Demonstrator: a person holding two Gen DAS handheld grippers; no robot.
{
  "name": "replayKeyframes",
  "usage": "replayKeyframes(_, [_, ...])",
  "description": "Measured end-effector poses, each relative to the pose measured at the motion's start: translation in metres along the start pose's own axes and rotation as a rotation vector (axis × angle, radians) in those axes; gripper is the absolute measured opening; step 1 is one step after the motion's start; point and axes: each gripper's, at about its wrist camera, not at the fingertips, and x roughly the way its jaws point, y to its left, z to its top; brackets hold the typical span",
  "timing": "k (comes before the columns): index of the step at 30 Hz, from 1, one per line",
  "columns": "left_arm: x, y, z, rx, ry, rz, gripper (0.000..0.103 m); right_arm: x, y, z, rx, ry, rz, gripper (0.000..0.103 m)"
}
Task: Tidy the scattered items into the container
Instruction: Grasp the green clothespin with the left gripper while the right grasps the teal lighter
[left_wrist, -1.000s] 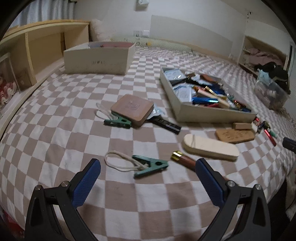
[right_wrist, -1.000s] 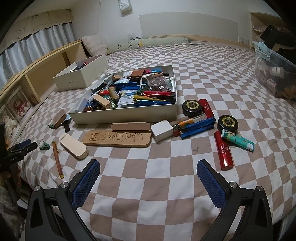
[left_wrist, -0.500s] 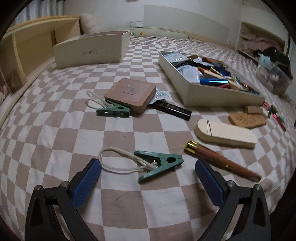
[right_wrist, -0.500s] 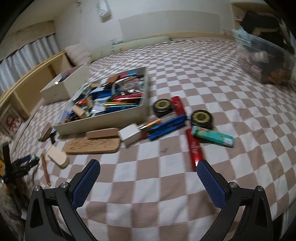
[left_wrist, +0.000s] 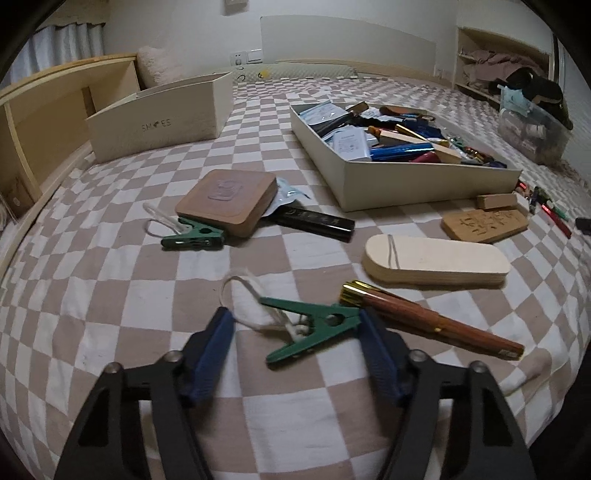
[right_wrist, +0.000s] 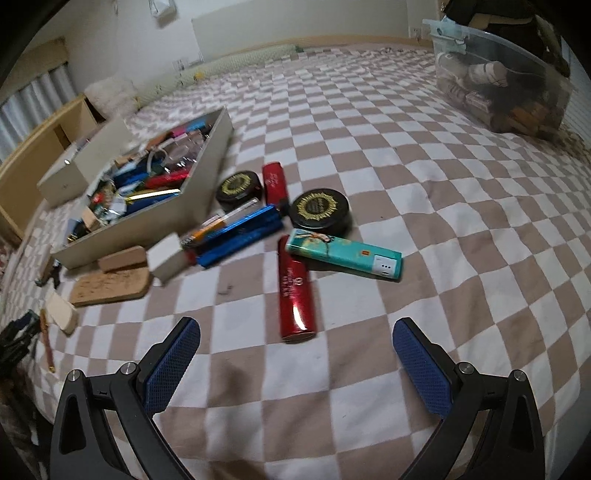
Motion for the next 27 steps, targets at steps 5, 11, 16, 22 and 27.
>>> replayKeyframes(5, [-0.003,-0.001,-0.001,-0.024,-0.007,-0.007,0.051,0.001,0.002,0.001,0.031,0.007,0.013,0.103])
replayKeyframes(11, [-0.005,0.000,-0.003,-0.053,-0.012,-0.015,0.050,0.008,-0.014,0.010,0.079,0.007,-0.053,0.103])
replayKeyframes(16, [-0.005,-0.001,-0.004,-0.069,-0.016,-0.009,0.050,0.019,-0.029,0.022,0.182,0.005,-0.051,0.103])
replayKeyframes(22, [-0.008,-0.001,-0.005,-0.084,-0.018,-0.009,0.050,0.034,-0.019,0.029,0.230,-0.014,-0.059,0.091])
replayKeyframes(27, [-0.012,-0.001,-0.006,-0.095,-0.028,-0.011,0.050,0.039,-0.022,0.032,0.261,-0.024,-0.077,0.080])
